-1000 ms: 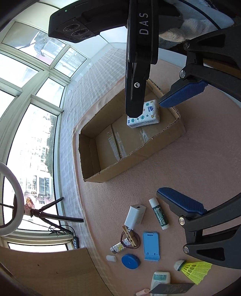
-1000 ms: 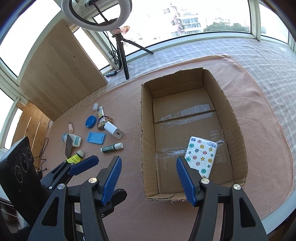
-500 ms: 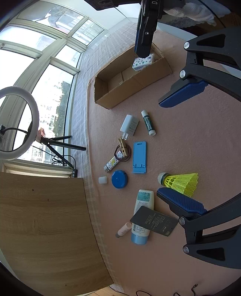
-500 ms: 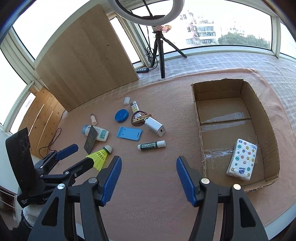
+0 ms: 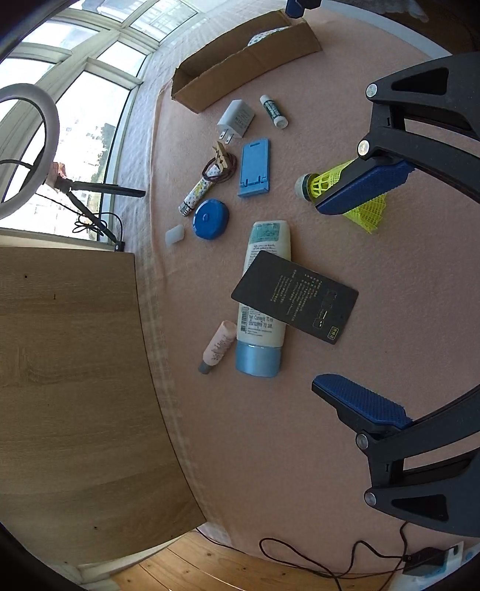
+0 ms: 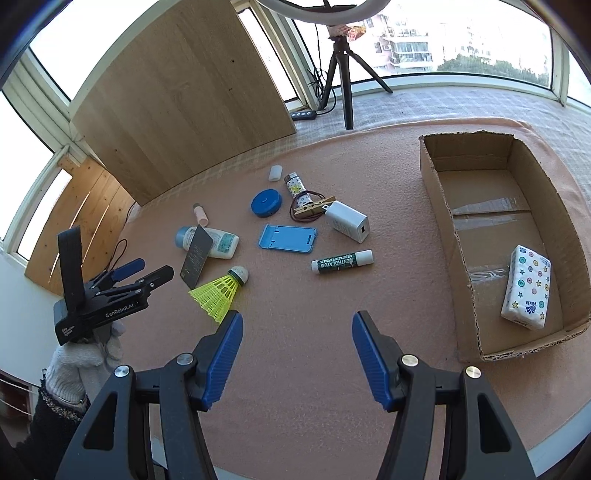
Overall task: Organize objects
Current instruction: 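Reach the left tool to the black card and close on it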
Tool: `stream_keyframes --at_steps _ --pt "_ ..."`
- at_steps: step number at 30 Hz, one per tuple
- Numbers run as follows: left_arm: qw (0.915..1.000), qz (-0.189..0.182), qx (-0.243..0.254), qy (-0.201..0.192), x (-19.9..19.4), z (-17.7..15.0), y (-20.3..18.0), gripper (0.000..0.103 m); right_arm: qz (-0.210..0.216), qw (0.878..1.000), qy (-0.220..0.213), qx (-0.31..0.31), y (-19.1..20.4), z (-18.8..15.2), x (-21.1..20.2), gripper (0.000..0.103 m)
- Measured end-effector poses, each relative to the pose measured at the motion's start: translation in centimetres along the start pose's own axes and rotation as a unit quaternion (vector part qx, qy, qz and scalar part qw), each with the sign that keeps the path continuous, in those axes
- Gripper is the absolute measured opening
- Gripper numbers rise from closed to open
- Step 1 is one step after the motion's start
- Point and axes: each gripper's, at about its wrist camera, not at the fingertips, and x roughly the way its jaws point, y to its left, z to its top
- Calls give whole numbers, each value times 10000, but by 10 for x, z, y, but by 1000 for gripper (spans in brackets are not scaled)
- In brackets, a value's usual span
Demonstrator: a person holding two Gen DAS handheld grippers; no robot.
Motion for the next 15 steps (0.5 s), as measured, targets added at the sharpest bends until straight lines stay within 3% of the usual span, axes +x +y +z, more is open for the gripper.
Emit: stream_keyframes --at_steps 7,15 --pt "9983 6 453 366 34 4 5 90 -82 9998 113 150 -3 -6 4 58" --pt "9973 -80 461 566 55 14 4 90 -126 9992 197 316 -11 -9 6 58"
